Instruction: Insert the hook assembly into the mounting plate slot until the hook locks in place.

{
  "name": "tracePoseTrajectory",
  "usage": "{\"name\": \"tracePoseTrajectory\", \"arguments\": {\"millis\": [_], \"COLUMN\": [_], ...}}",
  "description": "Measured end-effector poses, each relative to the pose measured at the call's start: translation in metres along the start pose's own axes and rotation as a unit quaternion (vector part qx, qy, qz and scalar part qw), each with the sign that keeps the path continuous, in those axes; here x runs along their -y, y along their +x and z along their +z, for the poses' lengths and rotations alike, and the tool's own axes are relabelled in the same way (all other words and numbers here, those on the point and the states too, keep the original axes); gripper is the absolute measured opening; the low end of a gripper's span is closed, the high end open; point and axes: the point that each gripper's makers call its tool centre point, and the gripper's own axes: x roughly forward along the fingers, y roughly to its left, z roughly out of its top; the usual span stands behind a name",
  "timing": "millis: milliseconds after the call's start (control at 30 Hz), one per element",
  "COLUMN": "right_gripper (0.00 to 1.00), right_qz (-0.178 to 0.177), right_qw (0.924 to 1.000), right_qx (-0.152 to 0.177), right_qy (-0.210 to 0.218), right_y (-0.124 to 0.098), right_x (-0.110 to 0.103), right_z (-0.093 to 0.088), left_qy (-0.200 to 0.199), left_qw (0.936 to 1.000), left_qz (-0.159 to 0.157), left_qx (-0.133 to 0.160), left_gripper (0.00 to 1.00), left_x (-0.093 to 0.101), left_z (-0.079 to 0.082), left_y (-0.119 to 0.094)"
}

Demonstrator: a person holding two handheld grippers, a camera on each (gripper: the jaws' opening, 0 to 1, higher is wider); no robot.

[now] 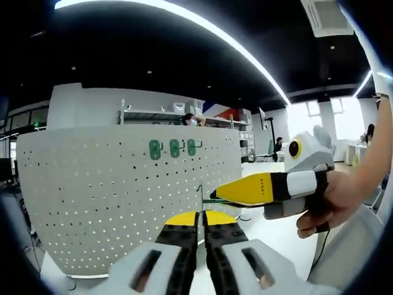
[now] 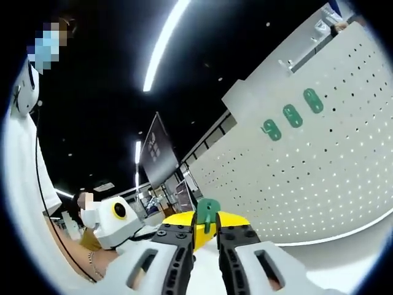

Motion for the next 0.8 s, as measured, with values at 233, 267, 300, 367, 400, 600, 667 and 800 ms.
{"name": "tracePoseTrajectory", "arguments": {"millis": [233, 267, 300, 367, 400, 600, 667, 800], "right_gripper": [0.06, 0.06, 0.05, 0.04, 0.04, 0.02, 0.02, 0.01], "right_qz": [-0.003, -0.004, -0.005, -0.006, -0.006, -0.013, -0.012, -0.014], "right_qw": [1.0, 1.0, 1.0, 1.0, 1.0, 0.9999, 0.9998, 0.9998], "right_qx": [-0.001, -0.001, 0.002, 0.004, 0.0, 0.006, 0.009, 0.006], "right_qy": [-0.003, 0.0, 0.003, 0.003, 0.001, 0.008, 0.011, 0.011], "right_y": [0.0023, 0.0023, 0.0023, 0.0027, 0.003, 0.0032, 0.0029, 0.0023], "right_x": [0.001, 0.0017, 0.0019, 0.0023, 0.0028, 0.0057, 0.0048, 0.006], "right_z": [-0.0014, -0.0015, -0.0003, 0.0006, -0.0008, -0.0027, -0.0019, -0.0036], "left_qy": [-0.002, -0.003, -0.003, -0.002, -0.002, -0.004, -0.005, -0.005], "left_qw": [1.0, 1.0, 1.0, 1.0, 1.0, 1.0, 1.0, 1.0], "left_qz": [0.0, 0.001, 0.0, 0.0, 0.0, -0.001, -0.002, -0.003], "left_qx": [0.001, 0.002, 0.002, 0.002, 0.002, -0.001, 0.002, -0.002], "left_gripper": [0.02, 0.02, 0.02, 0.02, 0.02, 0.02, 0.02, 0.02], "left_x": [0.0011, 0.001, 0.0012, 0.0014, 0.0017, 0.0027, 0.0028, 0.0035], "left_z": [0.0009, 0.0013, 0.0018, 0.0019, 0.0021, 0.0002, 0.0011, -0.0008], "left_y": [0.0002, 0.0003, 0.0005, 0.0007, 0.0009, 0.0028, 0.0026, 0.0028]}}
